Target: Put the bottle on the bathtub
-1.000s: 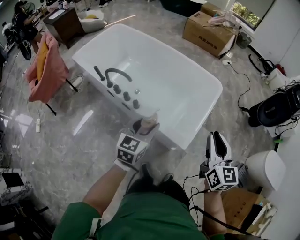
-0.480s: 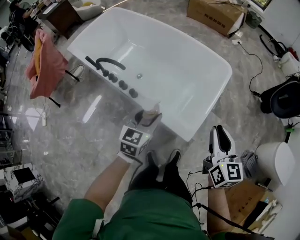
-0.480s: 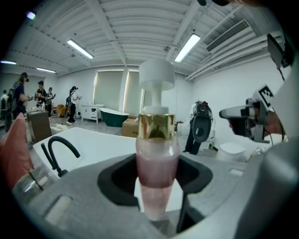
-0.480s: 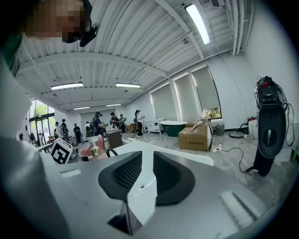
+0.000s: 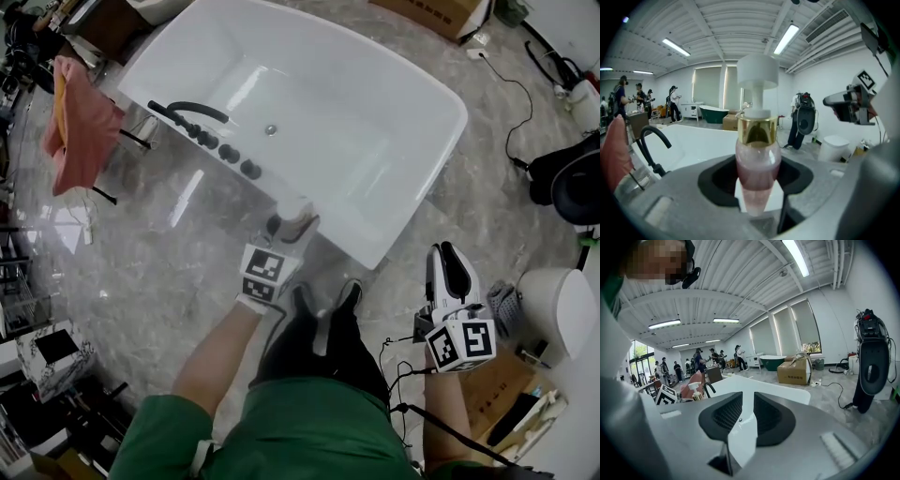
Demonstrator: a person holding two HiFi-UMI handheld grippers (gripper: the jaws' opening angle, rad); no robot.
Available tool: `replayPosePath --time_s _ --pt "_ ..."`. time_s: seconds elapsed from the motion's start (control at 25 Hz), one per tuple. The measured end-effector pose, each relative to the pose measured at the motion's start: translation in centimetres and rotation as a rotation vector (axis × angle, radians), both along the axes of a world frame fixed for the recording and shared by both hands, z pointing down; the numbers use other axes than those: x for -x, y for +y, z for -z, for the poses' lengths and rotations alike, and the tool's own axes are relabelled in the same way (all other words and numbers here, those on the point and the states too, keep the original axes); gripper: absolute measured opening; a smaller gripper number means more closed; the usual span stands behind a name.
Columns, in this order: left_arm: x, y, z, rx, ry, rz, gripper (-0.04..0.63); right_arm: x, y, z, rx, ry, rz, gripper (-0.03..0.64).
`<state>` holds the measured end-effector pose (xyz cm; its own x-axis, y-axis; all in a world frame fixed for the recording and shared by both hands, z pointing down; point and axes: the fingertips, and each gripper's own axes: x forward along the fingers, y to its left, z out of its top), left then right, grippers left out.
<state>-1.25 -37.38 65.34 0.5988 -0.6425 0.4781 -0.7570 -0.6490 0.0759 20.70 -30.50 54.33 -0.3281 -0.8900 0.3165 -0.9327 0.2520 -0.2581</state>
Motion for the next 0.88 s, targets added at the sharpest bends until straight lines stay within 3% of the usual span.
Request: replayPosePath --time_s 0.88 --pt "-1.0 -1.4 -11.9 0.094 -0.058 -0.015 0.212 1.1 2.2 -7.7 0.126 0.008 0.032 0.074"
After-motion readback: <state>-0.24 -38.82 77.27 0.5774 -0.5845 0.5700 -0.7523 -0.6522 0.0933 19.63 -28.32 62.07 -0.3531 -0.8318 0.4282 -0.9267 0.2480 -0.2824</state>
